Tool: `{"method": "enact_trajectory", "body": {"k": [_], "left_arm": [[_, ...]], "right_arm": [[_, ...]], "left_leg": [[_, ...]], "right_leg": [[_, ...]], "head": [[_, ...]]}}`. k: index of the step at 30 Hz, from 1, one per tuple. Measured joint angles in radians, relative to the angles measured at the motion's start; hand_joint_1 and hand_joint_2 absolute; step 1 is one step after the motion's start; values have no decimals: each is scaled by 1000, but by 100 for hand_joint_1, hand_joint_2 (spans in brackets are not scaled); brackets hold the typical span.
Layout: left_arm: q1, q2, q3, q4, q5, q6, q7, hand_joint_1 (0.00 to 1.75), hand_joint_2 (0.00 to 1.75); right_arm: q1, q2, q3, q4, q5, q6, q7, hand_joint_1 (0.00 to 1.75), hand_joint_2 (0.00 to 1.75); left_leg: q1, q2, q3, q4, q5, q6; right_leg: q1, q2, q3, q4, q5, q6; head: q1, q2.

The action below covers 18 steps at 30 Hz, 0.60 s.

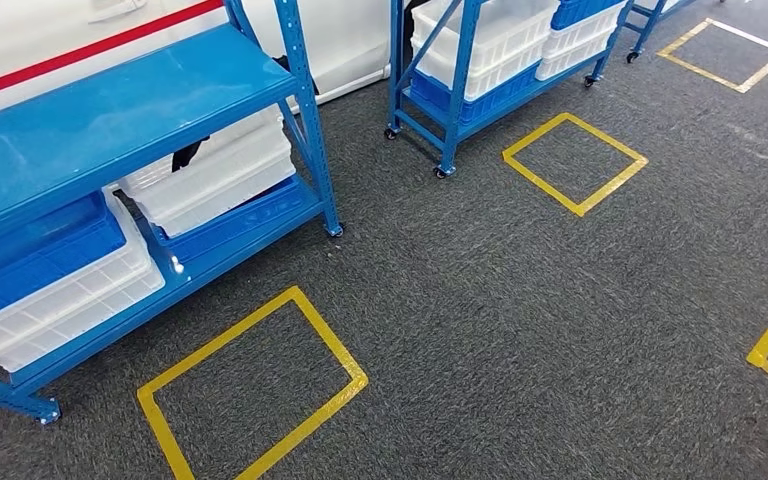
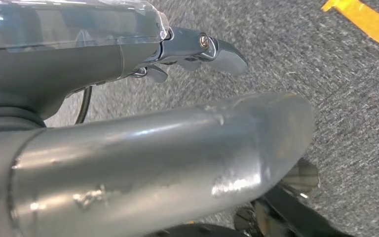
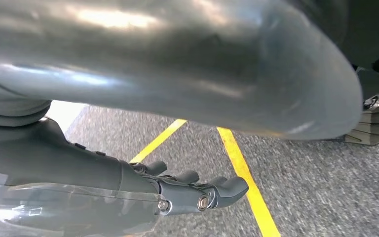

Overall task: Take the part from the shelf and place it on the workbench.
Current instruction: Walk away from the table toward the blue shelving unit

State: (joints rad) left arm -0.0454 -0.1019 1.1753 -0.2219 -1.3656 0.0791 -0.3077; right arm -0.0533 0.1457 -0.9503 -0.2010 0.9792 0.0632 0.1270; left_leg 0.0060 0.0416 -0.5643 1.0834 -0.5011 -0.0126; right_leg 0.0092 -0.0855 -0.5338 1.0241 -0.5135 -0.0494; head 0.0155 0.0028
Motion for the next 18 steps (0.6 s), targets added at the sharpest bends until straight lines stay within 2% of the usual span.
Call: {"method": "enact_trajectory", "body": {"k": [1, 2, 4, 5, 7, 8, 9, 10, 11, 12, 13, 15, 16, 17, 18], "left_arm": [[-2, 0, 0, 0, 0, -1, -1, 0, 0], [-4, 0, 0, 0, 0, -1, -3, 0, 0], [-3, 0, 0, 0, 0, -2, -5, 0, 0], [-2, -1, 0, 0, 1, -2, -6, 0, 0], [-2, -4, 0, 0, 1, -2, -7, 0, 0], [-3, -5, 0, 0, 1, -3, -8, 0, 0], [-5, -5, 0, 0, 1, -3, -8, 0, 0], [-6, -6, 0, 0, 1, -3, -8, 0, 0], [-7, -6, 0, 0, 1, -4, -9, 0, 0], [-6, -7, 0, 0, 1, -4, -9, 0, 0], [-6, -8, 1, 0, 1, -4, -9, 0, 0], [-5, -11, 1, 0, 2, -4, -9, 0, 0], [-6, -11, 1, 0, 2, -4, -8, 0, 0], [-6, -11, 1, 0, 2, -4, -8, 0, 0], [-6, -11, 1, 0, 2, -4, -8, 0, 0]], "right_arm": [[0, 0, 0, 0, 0, 0, 0, 0, 0], [-1, 1, 0, 0, 0, 0, 0, 0, 0], [-4, 1, 0, 0, 1, 0, 0, 0, 0], [-6, 1, 0, 0, 1, 0, -1, 0, 0], [-6, 1, 0, 0, 2, 0, -2, 0, 0], [-4, 0, 0, 0, 2, 0, -3, 0, 0], [-2, 0, 0, 0, 3, 0, -3, 0, 0], [0, -1, 0, 0, 3, 0, -3, 0, 0], [1, -2, 0, 0, 4, 0, -3, 0, 0], [1, -2, 0, 0, 4, 0, -3, 0, 0], [2, -3, 0, 0, 4, 0, -3, 0, 0], [4, -5, 0, 0, 4, 0, -3, 0, 0], [4, -5, 0, 1, 4, 0, -4, 0, 0], [3, -5, 0, 1, 4, 0, -4, 0, 0], [2, -5, 0, 2, 4, 0, -5, 0, 0]], "left_leg": [[-6, 16, 23, -46, 12, 6], [-11, 26, 32, -69, 14, 11], [-13, 9, 31, -77, 19, 17], [-10, 0, 34, -84, 25, 20], [-2, -19, 39, -100, 39, 28], [1, -29, 37, -103, 44, 30], [2, -39, 33, -103, 47, 31], [2, -51, 30, -102, 48, 32], [3, -64, 27, -99, 49, 31], [5, -76, 26, -95, 48, 30], [7, -90, 25, -91, 47, 27], [11, -115, 20, -77, 41, 14], [11, -125, 14, -70, 39, 6], [11, -133, 8, -65, 38, -2], [11, -142, 3, -64, 40, -10]], "right_leg": [[1, -9, 1, 0, -1, 3], [2, -18, 2, 1, -1, 7], [3, -35, 5, -2, -1, 15], [2, -30, 7, 1, -4, 20], [-3, 14, -12, 50, -42, 32], [-8, 45, -36, 105, -75, 37], [-13, 65, -67, 170, -108, 41], [-17, 74, -95, 227, -130, 44], [-20, 78, -111, 259, -134, 47], [-24, 80, -110, 254, -117, 50], [-28, 85, -91, 210, -82, 53], [-35, 122, -34, 84, -19, 59], [-38, 139, -16, 42, -4, 57], [-37, 153, -11, 25, -2, 54], [-34, 152, -13, 26, -3, 47]], "head": [[0, 0], [0, 0], [-1, 0], [0, 0], [2, 0], [4, 0], [5, 0], [5, 0], [4, 0], [4, 0], [5, 0], [6, 0], [6, 0], [6, 0], [6, 0]]}}
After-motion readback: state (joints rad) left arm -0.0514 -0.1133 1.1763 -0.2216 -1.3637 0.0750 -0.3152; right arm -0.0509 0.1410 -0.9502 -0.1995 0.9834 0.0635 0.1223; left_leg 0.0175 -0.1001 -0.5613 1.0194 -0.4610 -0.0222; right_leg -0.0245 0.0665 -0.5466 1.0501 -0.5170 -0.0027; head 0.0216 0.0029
